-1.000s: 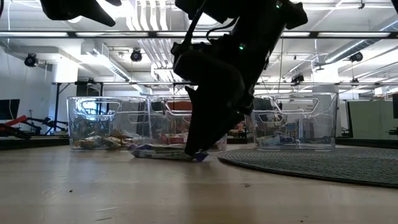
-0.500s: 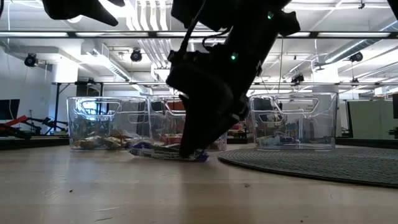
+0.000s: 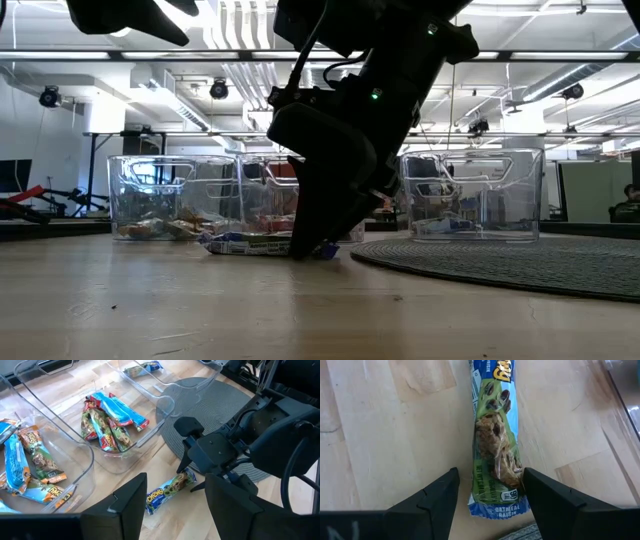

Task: Pick and place Granola Bars by type
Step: Put the blue granola bar into the right transparent bin

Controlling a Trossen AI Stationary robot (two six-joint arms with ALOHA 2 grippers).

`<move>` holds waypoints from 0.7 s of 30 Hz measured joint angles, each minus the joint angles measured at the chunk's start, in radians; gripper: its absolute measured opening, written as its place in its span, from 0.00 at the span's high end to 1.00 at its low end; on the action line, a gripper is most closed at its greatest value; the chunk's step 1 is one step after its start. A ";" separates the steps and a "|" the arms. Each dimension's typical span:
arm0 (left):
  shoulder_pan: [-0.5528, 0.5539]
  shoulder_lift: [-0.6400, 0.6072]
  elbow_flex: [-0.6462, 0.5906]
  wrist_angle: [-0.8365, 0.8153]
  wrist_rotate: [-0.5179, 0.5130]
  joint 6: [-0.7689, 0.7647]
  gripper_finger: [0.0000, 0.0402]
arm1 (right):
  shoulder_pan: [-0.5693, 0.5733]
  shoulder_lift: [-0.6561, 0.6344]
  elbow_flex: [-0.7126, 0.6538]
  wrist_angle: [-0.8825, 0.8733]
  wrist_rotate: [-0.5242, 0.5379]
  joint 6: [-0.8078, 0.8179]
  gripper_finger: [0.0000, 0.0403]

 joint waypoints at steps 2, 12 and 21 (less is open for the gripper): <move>0.000 0.000 0.000 0.000 0.000 0.000 0.54 | 0.000 0.000 0.000 0.000 -0.002 0.000 0.47; 0.000 0.000 0.000 0.000 0.000 0.025 0.54 | 0.000 0.002 0.007 0.000 -0.011 0.000 0.61; 0.000 0.000 0.000 0.000 0.000 0.025 0.54 | 0.000 -0.024 0.004 -0.008 -0.035 0.001 0.81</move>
